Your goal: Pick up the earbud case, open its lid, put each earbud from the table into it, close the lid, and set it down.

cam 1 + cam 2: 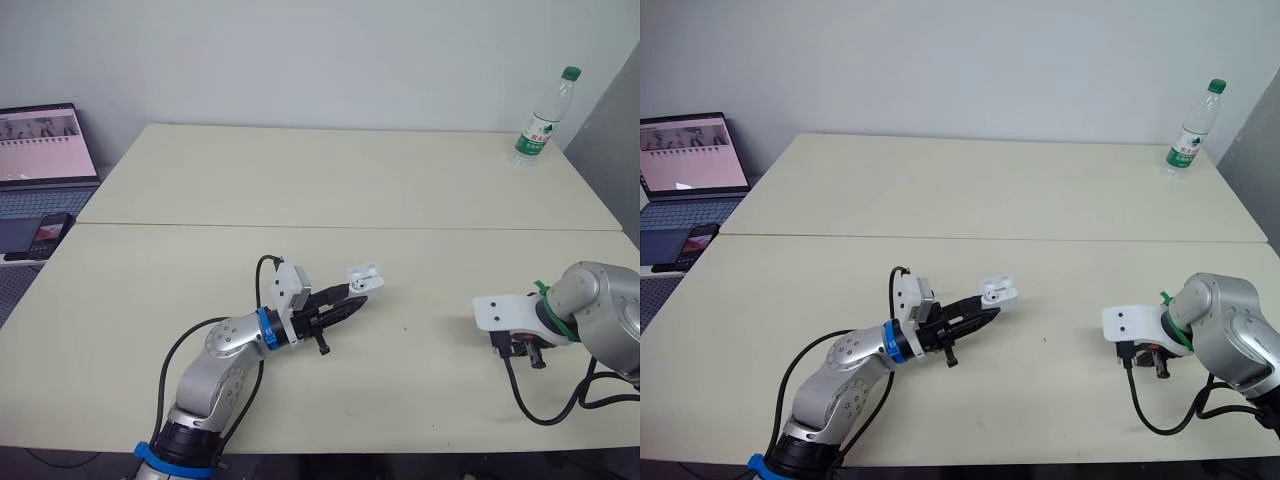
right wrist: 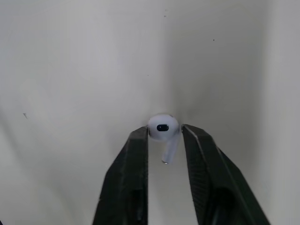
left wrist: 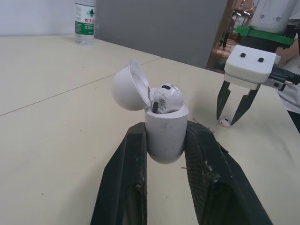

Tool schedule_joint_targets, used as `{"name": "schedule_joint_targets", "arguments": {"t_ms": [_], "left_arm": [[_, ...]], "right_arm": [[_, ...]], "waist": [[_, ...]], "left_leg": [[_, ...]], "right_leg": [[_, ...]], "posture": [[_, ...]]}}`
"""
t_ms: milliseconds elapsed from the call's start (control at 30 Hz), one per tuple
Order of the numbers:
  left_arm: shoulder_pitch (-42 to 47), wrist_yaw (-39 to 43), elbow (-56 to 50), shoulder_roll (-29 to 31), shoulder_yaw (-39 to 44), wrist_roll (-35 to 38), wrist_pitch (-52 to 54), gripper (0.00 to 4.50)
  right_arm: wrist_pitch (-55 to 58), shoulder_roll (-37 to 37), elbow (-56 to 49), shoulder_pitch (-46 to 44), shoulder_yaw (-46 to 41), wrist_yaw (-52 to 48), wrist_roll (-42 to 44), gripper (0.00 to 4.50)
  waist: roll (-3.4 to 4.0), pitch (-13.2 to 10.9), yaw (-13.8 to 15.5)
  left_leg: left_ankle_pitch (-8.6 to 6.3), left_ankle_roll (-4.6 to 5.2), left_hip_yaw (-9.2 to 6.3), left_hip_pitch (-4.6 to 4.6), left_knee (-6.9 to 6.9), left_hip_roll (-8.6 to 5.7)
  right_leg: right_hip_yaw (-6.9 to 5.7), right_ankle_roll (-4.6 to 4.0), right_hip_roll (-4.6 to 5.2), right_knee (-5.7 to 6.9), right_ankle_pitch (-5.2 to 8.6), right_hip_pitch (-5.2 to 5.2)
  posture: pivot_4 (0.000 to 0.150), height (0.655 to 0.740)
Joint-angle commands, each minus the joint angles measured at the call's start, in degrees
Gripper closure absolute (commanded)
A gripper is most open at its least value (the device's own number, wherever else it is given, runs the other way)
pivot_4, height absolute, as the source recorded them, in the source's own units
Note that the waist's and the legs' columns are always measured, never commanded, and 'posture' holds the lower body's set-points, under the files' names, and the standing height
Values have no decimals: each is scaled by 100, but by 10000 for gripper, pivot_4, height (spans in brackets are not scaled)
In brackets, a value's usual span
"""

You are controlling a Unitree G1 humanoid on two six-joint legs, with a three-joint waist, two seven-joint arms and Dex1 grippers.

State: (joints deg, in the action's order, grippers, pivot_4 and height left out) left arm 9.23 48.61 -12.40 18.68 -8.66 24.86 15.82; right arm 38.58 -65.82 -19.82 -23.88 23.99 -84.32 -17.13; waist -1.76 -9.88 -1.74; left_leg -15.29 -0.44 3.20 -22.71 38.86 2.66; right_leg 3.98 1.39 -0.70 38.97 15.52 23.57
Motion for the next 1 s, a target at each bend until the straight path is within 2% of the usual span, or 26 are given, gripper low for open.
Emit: {"name": "schedule_joint_targets", "arguments": {"t_ms": [33,367,467,567,600,900,1000], "left_arm": [[-7,-12,-217,13,30,33,-72,37510],[21,-15,-198,28,20,37,-72,37510],[25,-13,-200,28,16,37,-68,37510],[20,-13,-204,29,13,37,-66,37510],[21,-10,-203,31,16,38,-67,37510],[14,-12,-213,29,2,38,-59,37510],[31,-31,-233,11,-8,40,-50,37510]], "right_arm": [[66,16,-23,-79,-21,32,1,23246],[141,-59,-55,1,-25,1,10,23246],[130,-81,-58,14,-22,-5,3,28490],[118,-102,-66,38,-23,0,0,39028],[117,-104,-68,40,-23,2,3,40661],[161,-107,-168,32,-112,27,85,40635],[213,178,-335,85,-725,244,671,40635]], "waist": [[0,0,0],[0,0,0],[0,0,0],[0,0,0],[0,0,1],[0,0,0],[-2,-1,-3]], "left_leg": [[0,0,0,0,0,0],[0,0,0,0,0,0],[0,0,0,0,0,0],[0,0,0,0,0,0],[0,0,0,0,0,0],[0,0,0,0,0,0],[0,0,-1,0,0,0]], "right_leg": [[0,-1,0,0,-1,0],[0,-3,0,0,-2,0],[0,-3,0,0,-2,0],[0,-2,0,0,-1,0],[0,-3,0,0,-1,0],[0,-3,0,0,-2,0],[0,-3,0,0,-2,0]], "posture": [[1500,7362],[1500,7362],[1500,7362],[1500,7362],[1500,7362],[1500,7362],[1500,7362]]}}
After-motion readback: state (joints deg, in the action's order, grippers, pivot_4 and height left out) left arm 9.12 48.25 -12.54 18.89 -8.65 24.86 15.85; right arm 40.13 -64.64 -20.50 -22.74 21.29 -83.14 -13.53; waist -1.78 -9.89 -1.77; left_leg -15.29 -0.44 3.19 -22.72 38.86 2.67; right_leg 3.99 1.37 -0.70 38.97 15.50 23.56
